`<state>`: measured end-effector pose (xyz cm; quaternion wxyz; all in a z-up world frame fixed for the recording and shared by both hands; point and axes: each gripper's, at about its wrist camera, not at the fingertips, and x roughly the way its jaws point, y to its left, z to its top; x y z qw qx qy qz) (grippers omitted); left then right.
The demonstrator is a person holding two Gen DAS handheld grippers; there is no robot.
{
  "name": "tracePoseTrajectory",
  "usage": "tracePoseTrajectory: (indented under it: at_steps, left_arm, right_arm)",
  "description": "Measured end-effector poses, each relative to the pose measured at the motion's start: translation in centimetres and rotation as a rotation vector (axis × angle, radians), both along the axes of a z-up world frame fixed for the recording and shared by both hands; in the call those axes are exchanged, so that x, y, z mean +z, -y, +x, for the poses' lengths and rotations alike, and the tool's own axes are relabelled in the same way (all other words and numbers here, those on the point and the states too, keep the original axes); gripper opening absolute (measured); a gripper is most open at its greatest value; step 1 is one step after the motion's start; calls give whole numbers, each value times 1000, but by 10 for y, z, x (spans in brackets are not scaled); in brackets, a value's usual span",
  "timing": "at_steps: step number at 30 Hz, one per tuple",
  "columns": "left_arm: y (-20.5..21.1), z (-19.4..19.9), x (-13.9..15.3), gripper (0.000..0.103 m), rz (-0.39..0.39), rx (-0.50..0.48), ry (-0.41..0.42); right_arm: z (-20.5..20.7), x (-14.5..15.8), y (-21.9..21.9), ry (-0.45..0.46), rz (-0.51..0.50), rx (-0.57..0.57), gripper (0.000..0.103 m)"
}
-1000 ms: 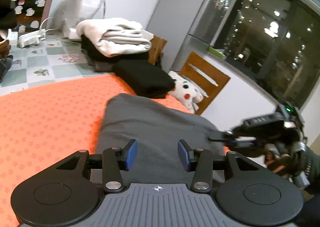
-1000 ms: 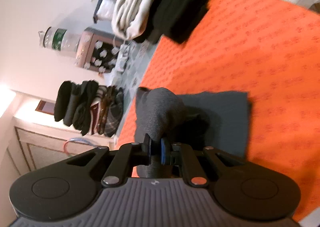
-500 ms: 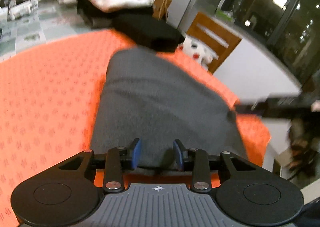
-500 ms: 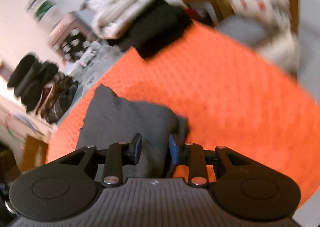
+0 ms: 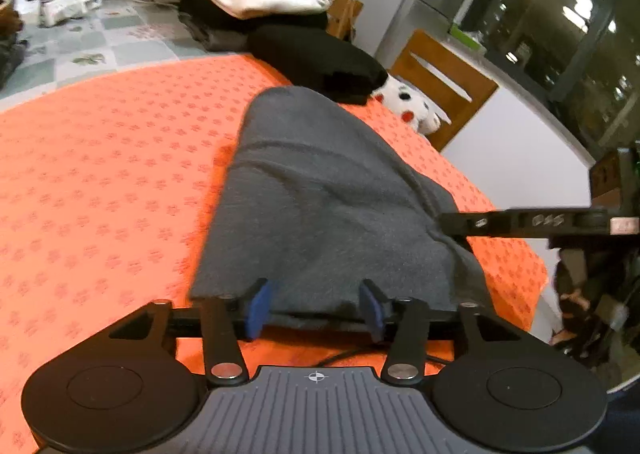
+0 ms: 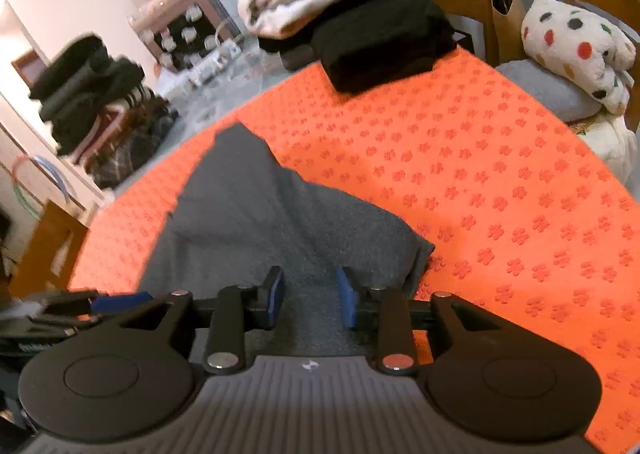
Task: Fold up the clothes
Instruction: 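Grasp the folded trouser bundle with both grippers and lift it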
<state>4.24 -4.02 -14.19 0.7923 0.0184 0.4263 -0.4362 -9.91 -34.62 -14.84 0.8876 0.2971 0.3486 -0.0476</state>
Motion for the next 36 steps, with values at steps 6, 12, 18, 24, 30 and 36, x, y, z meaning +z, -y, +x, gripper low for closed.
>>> tracePoseTrajectory:
  at_steps: [6, 12, 18, 24, 30, 36]
  left_arm:
    - [-31, 3, 9, 69, -27, 93, -1]
    - [-28, 30, 2, 75, -52, 163, -62]
    - [-8, 59, -10, 77, -109, 196, -146]
    - [11, 69, -27, 77, -99, 197, -217]
    - [20, 62, -27, 53, -110, 167, -250]
    - [8, 52, -5, 26, -191, 228, -215]
  right_arm:
    - [-28, 5, 15, 3, 79, -92, 66]
    - [-32, -20, 28, -6, 189, -138, 78]
    - [-10, -26, 27, 19, 133, -109, 82]
    - [9, -28, 23, 36, 61, -63, 84]
    - [14, -35, 27, 37, 57, -17, 51]
    - [22, -6, 31, 83, 105, 31, 24]
